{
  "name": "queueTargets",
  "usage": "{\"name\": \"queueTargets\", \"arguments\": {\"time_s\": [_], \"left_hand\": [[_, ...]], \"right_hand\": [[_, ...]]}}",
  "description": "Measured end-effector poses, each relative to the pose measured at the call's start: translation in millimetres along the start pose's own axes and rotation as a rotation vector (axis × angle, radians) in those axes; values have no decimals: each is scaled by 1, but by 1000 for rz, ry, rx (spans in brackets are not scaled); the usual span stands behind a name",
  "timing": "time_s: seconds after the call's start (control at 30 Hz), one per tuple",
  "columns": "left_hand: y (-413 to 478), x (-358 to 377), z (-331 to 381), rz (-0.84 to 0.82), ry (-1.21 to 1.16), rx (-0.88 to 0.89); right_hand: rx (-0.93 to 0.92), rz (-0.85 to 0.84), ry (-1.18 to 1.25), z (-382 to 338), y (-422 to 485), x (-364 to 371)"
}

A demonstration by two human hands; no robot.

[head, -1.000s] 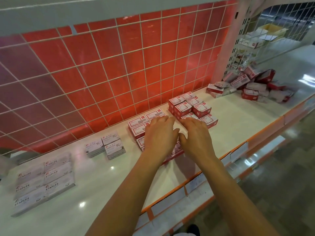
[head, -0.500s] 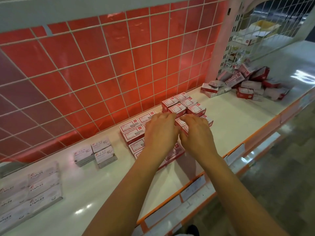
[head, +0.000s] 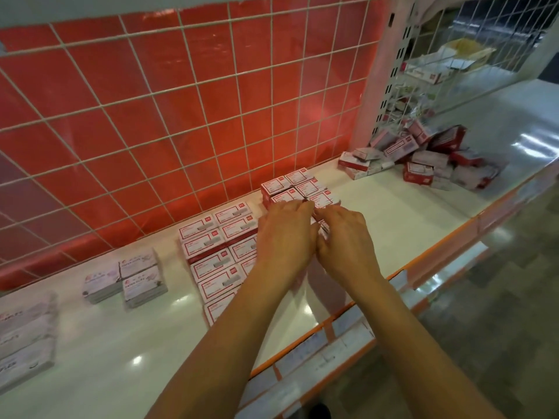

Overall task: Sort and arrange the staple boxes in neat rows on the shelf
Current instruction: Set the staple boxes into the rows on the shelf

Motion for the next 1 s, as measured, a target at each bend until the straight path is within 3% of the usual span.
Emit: {"name": "queueTargets", "arguments": {"time_s": [0.67, 1.0], "left_hand": [[-7, 9, 57, -45, -57, 136], [37, 27, 78, -84, -39, 125]], "right_hand": [[165, 40, -32, 47, -33, -27], [182, 35, 1, 81, 8, -41]]}}
Point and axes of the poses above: each hand's wrist, its own y-axis towards the middle knuckle, its own x-axis out of the palm, z = x × y, the point moved 5 cm from there along y, towards the middle knuckle, and after that the axes turned 12 degrees about x, right-handed, at the moved point
